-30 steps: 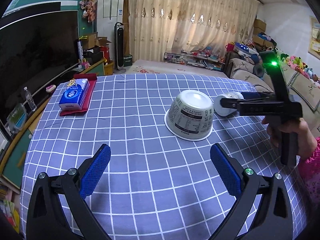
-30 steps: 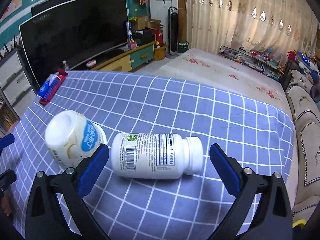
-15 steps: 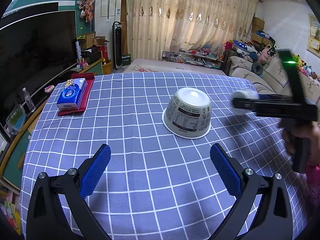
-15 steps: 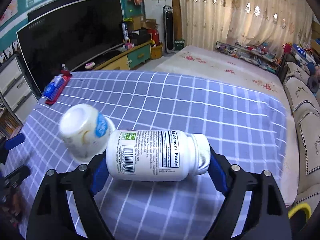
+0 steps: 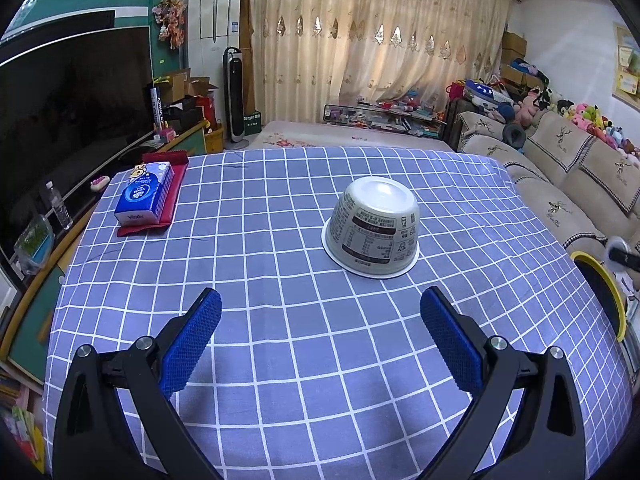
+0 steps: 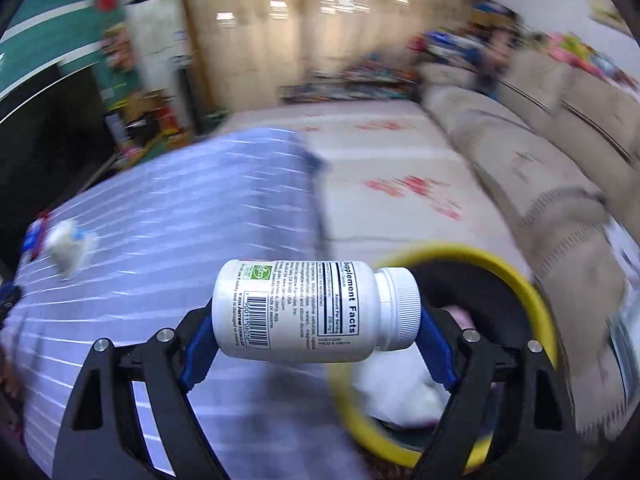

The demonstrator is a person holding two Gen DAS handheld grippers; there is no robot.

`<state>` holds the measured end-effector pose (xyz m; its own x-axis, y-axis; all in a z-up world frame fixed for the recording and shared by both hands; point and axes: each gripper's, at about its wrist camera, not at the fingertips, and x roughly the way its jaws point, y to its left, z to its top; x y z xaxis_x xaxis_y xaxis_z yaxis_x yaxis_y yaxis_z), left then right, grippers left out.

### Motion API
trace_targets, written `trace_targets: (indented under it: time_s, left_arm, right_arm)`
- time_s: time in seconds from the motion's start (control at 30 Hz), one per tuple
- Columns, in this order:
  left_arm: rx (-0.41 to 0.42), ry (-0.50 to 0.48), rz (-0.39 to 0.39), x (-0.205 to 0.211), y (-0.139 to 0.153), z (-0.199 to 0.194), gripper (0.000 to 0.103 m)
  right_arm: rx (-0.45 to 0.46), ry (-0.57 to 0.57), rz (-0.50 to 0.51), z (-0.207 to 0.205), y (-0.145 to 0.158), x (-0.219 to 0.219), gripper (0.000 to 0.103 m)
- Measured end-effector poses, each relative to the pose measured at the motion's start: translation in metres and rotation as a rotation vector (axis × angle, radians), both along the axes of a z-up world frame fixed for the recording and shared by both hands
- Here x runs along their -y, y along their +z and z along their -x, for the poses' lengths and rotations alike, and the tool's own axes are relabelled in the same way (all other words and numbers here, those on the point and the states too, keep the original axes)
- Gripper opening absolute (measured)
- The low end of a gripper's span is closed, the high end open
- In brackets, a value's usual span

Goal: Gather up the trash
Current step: 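Carry the pill bottle to the bin and release it with the right gripper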

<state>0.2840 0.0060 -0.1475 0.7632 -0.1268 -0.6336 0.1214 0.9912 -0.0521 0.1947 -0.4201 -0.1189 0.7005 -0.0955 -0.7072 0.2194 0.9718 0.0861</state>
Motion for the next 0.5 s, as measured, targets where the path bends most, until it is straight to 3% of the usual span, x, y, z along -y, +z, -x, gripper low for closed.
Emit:
trace_targets:
  time_s: [0.17, 0.5]
  left_arm:
    - [0.006, 0.0, -0.009, 0.002, 0.002, 0.002, 0.098]
    - [0.005, -0.007, -0.021, 0.005, 0.002, 0.003, 0.098]
  right_arm:
    - [-0.09, -0.144, 0.008, 0.018, -0.034, 0.057, 0.079]
    - [-0.187, -0.172, -0.025, 0.004, -0.084, 0.073, 0.08]
